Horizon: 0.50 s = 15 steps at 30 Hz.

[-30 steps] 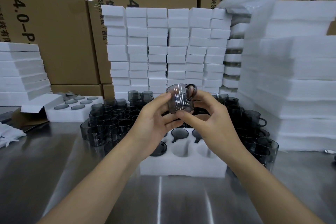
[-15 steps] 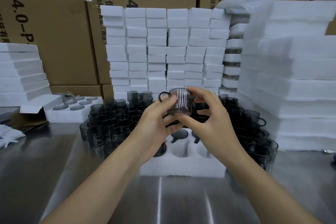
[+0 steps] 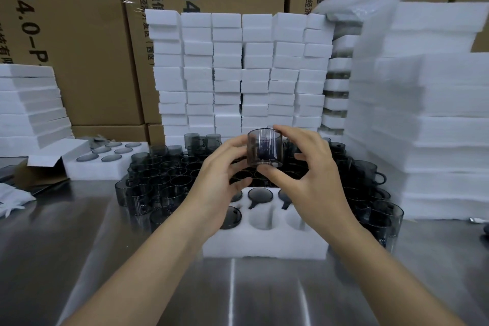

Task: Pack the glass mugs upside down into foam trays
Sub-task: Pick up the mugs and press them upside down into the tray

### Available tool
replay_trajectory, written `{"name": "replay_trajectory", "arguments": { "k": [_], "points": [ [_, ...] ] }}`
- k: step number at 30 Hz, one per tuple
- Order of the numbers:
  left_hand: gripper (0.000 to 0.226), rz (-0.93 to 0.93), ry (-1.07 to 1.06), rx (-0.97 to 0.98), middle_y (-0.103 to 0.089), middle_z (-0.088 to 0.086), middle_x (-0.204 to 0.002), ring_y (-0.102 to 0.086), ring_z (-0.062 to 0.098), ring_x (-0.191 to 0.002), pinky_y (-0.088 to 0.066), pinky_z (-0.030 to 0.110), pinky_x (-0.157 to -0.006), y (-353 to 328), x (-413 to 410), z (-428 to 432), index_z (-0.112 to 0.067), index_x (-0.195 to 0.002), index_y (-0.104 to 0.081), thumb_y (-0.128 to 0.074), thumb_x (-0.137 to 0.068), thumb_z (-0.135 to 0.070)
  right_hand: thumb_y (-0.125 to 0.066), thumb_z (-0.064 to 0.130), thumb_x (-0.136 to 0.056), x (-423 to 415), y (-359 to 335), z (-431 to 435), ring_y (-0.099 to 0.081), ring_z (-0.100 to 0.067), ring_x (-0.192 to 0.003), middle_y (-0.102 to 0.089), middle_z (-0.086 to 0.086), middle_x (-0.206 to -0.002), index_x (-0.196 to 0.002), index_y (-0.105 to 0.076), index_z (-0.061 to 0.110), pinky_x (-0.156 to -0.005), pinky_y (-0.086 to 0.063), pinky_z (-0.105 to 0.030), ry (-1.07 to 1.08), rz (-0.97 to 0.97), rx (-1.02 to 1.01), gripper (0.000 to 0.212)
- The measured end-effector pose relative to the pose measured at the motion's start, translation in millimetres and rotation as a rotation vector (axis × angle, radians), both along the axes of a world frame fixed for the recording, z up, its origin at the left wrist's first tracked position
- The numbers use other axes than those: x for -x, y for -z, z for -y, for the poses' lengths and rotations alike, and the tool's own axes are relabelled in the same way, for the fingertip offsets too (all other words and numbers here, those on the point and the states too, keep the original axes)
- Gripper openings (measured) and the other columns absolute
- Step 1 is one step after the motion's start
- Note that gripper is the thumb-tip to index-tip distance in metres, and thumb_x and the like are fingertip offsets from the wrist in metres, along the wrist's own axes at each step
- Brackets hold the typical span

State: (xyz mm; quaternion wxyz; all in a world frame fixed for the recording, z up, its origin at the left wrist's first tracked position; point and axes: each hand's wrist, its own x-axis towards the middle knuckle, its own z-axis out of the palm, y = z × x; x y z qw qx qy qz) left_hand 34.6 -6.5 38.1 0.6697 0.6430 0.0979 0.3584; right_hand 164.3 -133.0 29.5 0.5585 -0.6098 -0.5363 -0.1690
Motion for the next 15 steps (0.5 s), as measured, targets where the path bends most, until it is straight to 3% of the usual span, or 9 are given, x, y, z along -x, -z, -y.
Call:
{"name": "replay_trajectory", "arguments": {
  "k": [2,5,9,12,15],
  "points": [
    [0.033,-0.044,-0.046,-0.059,-0.076,-0.012,-0.129,-0.069,0.005,-0.114,-0.045,0.035,-0.091,-1,1,1,-0.039,-0.125,-0.077,-0.056,-0.102,-0.048,-0.086,0.034,-0.087,-1,0,0,-0.045,-0.006,-0.135,-0.056,0.018,-0.136,-0.145,-0.061,0.040,-0.113,-0.037,-0.020,0.017,0.030,0.008,0.063],
    [0.046,-0.076,-0.045,-0.112,-0.074,-0.018,-0.131,-0.066,0.005,-0.124,-0.047,0.036,-0.092,-2,3,4,-0.043,-0.126,-0.076,-0.059,-0.093,-0.070,-0.087,0.030,-0.087,0,2,0,-0.043,-0.007,-0.134,-0.054,0.015,-0.138,-0.146,-0.061,0.038,-0.113,-0.030,-0.013,0.035,0.108,0.021,0.064],
    [0.040,-0.085,-0.033,-0.174,-0.077,-0.013,-0.123,-0.071,0.002,-0.105,-0.050,0.030,-0.085,0,4,6,-0.039,-0.121,-0.078,-0.070,-0.091,-0.064,-0.088,0.026,-0.086,0,7,-4,-0.045,-0.008,-0.132,-0.054,0.012,-0.138,-0.147,-0.061,0.036,-0.114,-0.027,-0.012,0.026,0.195,0.028,0.067],
    [0.042,-0.069,0.044,-0.008,-0.080,0.002,-0.119,-0.073,0.013,-0.095,-0.053,0.030,-0.081,-1,3,3,-0.025,-0.118,-0.081,-0.067,-0.094,-0.056,-0.087,0.040,-0.085,-3,8,-5,-0.042,-0.005,-0.135,-0.052,0.018,-0.140,-0.148,-0.058,0.039,-0.113,-0.028,-0.010,0.028,0.133,0.068,0.069],
    [0.053,-0.020,0.149,0.212,-0.074,0.021,-0.131,-0.072,0.027,-0.105,-0.051,0.038,-0.090,0,3,-5,-0.013,-0.125,-0.079,-0.060,-0.093,-0.050,-0.086,0.049,-0.083,-5,7,-5,-0.046,-0.006,-0.134,-0.056,0.019,-0.136,-0.141,-0.062,0.038,-0.112,-0.034,-0.015,0.011,0.063,0.088,0.063]
  ]
}}
